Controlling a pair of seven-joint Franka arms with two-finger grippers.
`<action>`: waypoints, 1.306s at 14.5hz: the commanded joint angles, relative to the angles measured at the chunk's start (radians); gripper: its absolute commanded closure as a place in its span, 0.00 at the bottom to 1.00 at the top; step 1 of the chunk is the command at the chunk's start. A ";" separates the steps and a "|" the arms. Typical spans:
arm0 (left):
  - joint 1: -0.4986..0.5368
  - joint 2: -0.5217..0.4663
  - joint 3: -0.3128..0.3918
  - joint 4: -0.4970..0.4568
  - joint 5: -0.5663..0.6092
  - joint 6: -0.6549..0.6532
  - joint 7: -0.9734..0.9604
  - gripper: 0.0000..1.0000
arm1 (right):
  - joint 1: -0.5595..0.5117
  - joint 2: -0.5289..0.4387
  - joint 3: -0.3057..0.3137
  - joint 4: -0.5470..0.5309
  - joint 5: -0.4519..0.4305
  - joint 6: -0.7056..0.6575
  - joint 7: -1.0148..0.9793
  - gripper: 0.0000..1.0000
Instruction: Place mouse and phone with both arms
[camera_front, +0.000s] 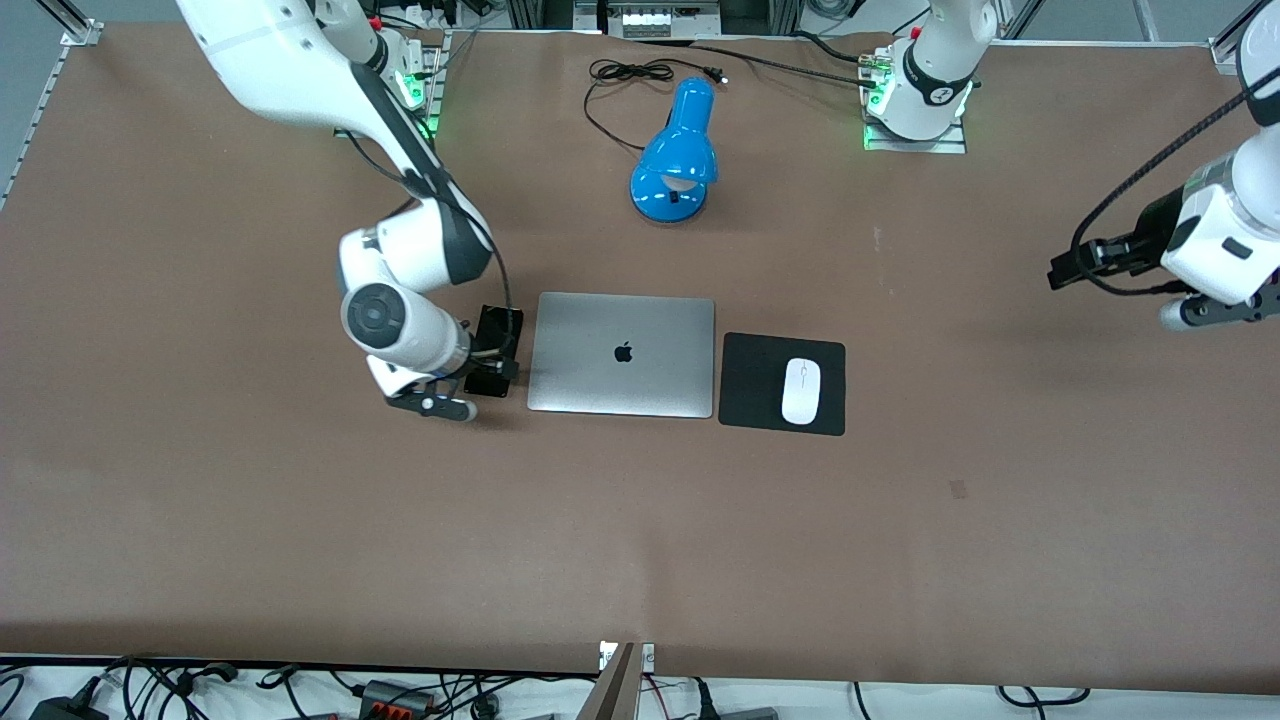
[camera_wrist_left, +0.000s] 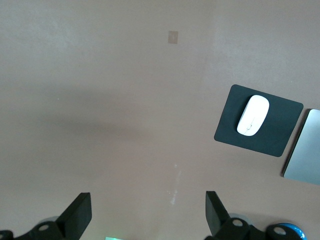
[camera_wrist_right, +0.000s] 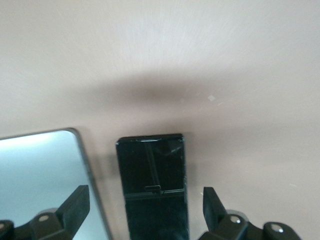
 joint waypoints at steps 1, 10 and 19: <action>0.023 -0.004 0.002 -0.017 0.011 0.054 0.035 0.00 | -0.045 -0.034 0.004 0.136 -0.005 -0.189 -0.043 0.00; 0.028 0.001 -0.005 0.069 -0.025 -0.057 0.217 0.00 | -0.145 -0.054 0.003 0.477 -0.099 -0.571 -0.164 0.00; 0.027 0.001 -0.005 0.068 -0.025 -0.063 0.188 0.00 | -0.312 -0.136 0.001 0.611 -0.097 -0.643 -0.398 0.00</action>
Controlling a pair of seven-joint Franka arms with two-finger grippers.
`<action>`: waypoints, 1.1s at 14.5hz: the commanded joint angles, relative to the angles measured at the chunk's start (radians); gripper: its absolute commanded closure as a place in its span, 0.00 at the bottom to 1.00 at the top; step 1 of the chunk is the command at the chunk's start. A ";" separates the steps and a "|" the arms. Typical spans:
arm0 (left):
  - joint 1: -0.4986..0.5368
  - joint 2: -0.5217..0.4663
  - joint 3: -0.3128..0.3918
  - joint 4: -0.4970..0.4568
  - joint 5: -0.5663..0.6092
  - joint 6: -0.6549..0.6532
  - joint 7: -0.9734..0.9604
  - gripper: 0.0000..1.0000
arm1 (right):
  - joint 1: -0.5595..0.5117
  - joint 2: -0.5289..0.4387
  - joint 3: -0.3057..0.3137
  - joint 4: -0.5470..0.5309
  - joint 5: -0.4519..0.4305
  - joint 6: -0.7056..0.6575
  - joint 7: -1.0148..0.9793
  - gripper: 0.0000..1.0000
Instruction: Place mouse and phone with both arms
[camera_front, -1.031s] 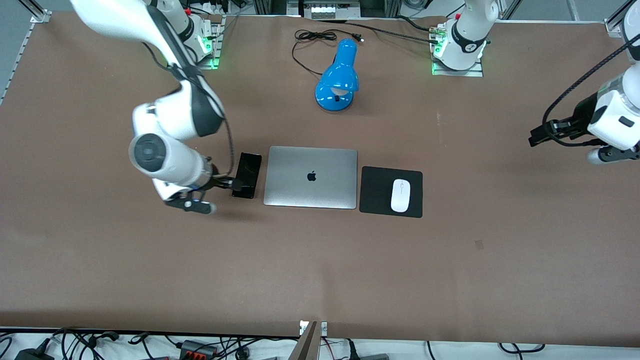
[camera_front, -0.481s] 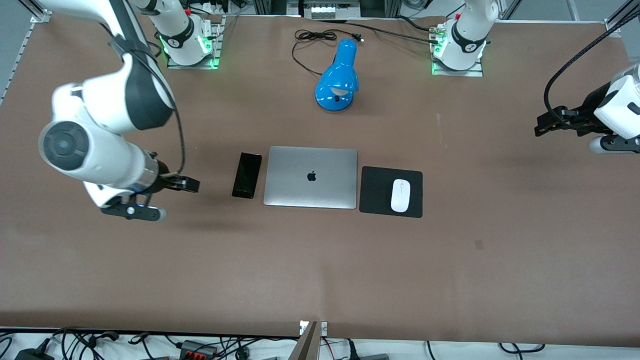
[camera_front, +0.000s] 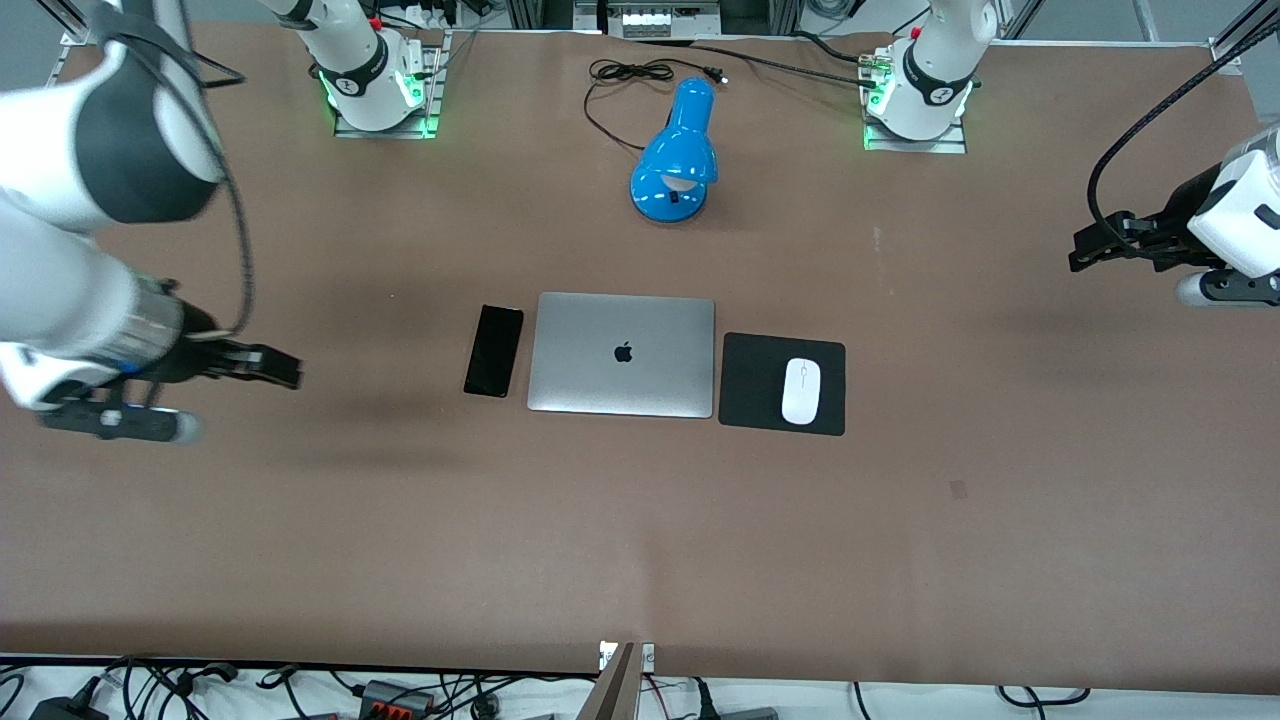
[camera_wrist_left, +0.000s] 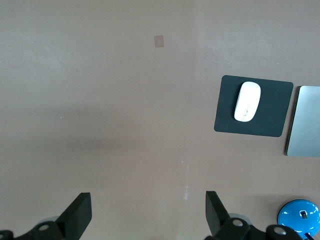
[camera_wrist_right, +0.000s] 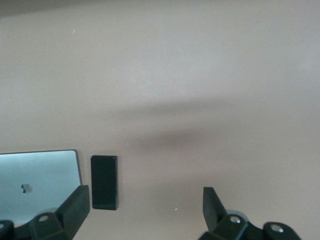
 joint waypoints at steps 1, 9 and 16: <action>0.004 0.000 -0.003 0.014 -0.014 -0.019 0.000 0.00 | -0.090 -0.061 0.012 -0.013 -0.007 -0.018 -0.141 0.00; 0.006 0.001 -0.003 0.014 -0.014 -0.019 0.000 0.00 | -0.110 -0.188 -0.062 -0.124 -0.022 -0.008 -0.230 0.00; 0.006 0.000 -0.003 0.013 -0.014 -0.020 0.000 0.00 | -0.119 -0.456 -0.062 -0.573 -0.021 0.235 -0.287 0.00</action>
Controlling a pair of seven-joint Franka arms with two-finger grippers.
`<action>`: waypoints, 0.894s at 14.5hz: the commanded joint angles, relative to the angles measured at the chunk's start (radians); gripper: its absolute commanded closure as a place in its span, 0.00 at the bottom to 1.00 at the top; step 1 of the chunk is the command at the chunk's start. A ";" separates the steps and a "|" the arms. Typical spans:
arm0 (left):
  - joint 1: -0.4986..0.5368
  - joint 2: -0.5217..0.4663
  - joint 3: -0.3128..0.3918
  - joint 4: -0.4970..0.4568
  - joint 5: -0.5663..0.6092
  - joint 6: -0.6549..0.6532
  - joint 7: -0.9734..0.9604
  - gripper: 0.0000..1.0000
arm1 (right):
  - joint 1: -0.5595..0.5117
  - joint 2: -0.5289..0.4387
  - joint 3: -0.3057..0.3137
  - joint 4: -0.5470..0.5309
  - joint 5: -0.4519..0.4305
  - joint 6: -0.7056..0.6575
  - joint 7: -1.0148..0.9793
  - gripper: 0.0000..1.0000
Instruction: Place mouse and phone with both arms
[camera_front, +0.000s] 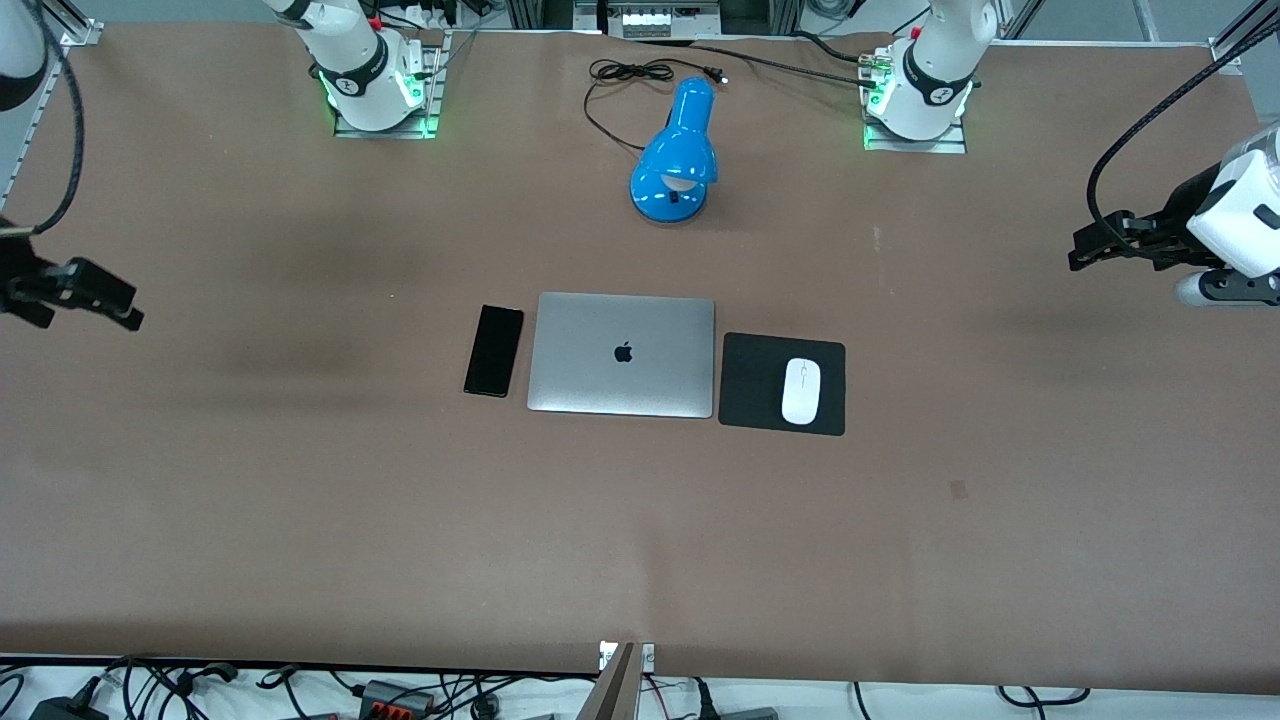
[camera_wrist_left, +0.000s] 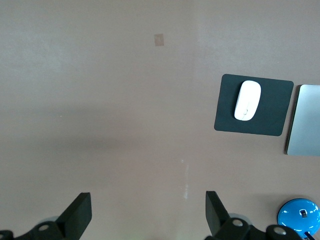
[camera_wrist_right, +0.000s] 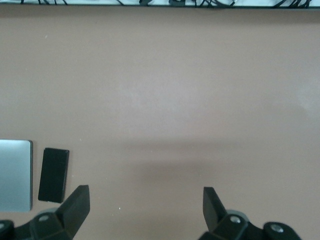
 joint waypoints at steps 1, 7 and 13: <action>0.006 0.000 -0.003 0.013 -0.014 -0.016 0.000 0.00 | -0.006 -0.131 0.004 -0.173 -0.011 0.037 -0.006 0.00; 0.006 0.001 -0.003 0.013 -0.014 -0.016 0.000 0.00 | -0.014 -0.153 0.005 -0.135 -0.010 -0.101 -0.007 0.00; 0.006 0.001 -0.003 0.013 -0.014 -0.016 0.000 0.00 | -0.016 -0.148 0.005 -0.118 0.000 -0.109 -0.006 0.00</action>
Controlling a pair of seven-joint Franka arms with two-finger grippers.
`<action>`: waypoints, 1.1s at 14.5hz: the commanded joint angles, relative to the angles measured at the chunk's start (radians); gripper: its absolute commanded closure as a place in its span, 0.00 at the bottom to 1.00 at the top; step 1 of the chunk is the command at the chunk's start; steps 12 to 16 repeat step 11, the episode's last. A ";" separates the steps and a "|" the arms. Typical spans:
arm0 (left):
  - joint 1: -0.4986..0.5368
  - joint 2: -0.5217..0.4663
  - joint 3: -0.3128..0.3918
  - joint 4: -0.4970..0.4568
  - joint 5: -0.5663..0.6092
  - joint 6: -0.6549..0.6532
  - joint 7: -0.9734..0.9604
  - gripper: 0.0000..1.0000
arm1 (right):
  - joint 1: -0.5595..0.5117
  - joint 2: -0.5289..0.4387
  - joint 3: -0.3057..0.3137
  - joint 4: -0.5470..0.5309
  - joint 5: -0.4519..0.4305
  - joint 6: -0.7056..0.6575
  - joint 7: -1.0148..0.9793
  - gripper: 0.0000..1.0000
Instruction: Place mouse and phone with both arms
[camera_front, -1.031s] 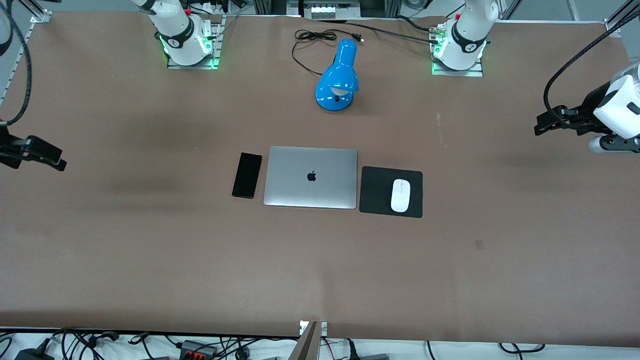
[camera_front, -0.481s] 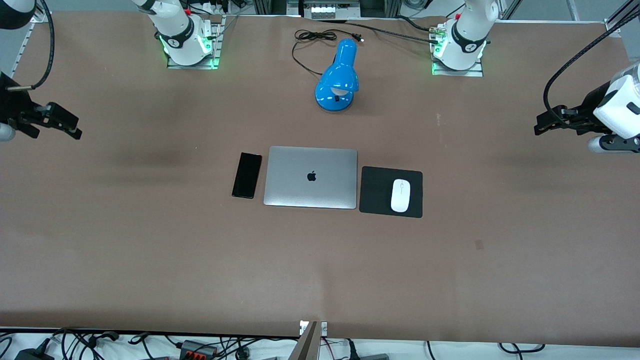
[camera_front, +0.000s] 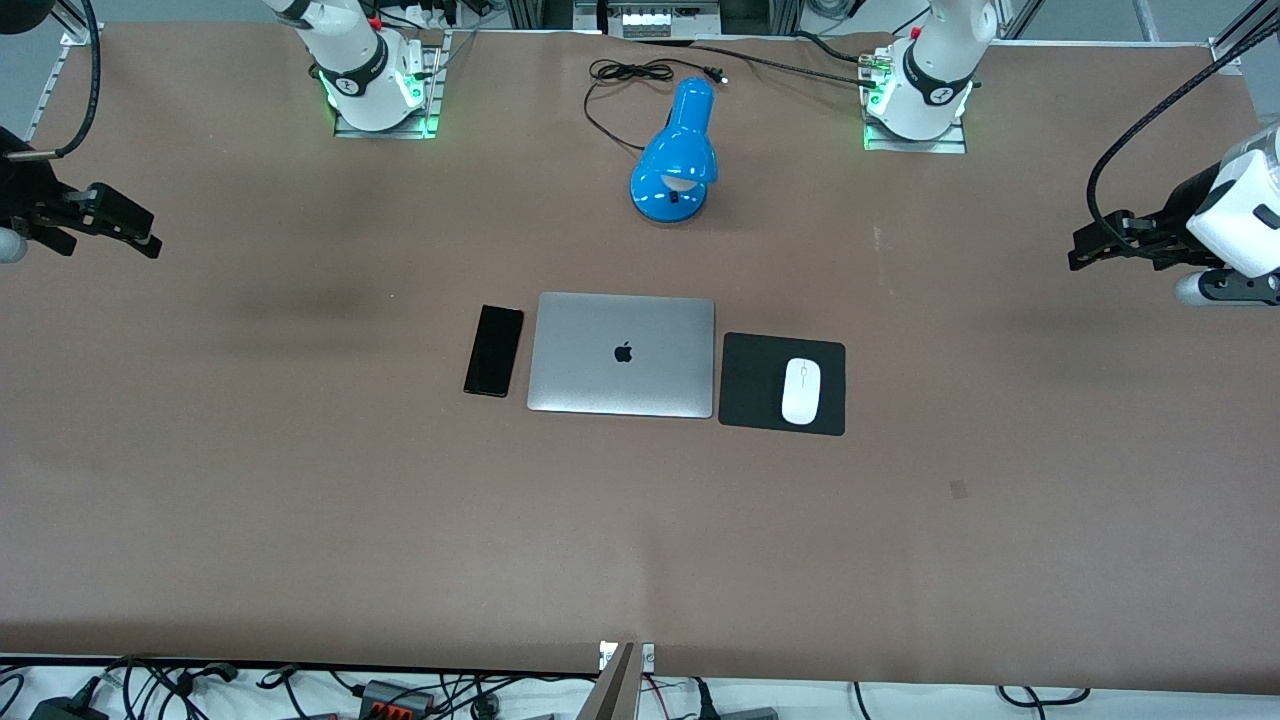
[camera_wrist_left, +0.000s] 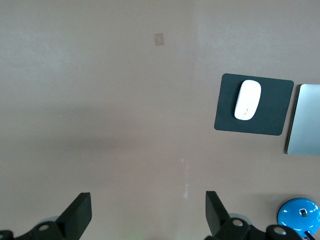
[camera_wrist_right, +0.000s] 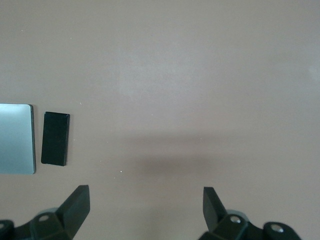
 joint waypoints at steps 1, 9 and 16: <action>0.006 0.001 -0.003 0.013 -0.014 -0.014 0.000 0.00 | -0.009 -0.004 0.006 0.016 0.000 -0.026 -0.005 0.00; 0.007 0.001 -0.002 0.011 -0.014 -0.014 0.002 0.00 | -0.009 -0.004 0.006 0.016 -0.007 -0.039 -0.010 0.00; 0.007 0.001 -0.002 0.012 -0.014 -0.014 0.002 0.00 | -0.009 -0.005 0.006 0.016 -0.007 -0.042 -0.019 0.00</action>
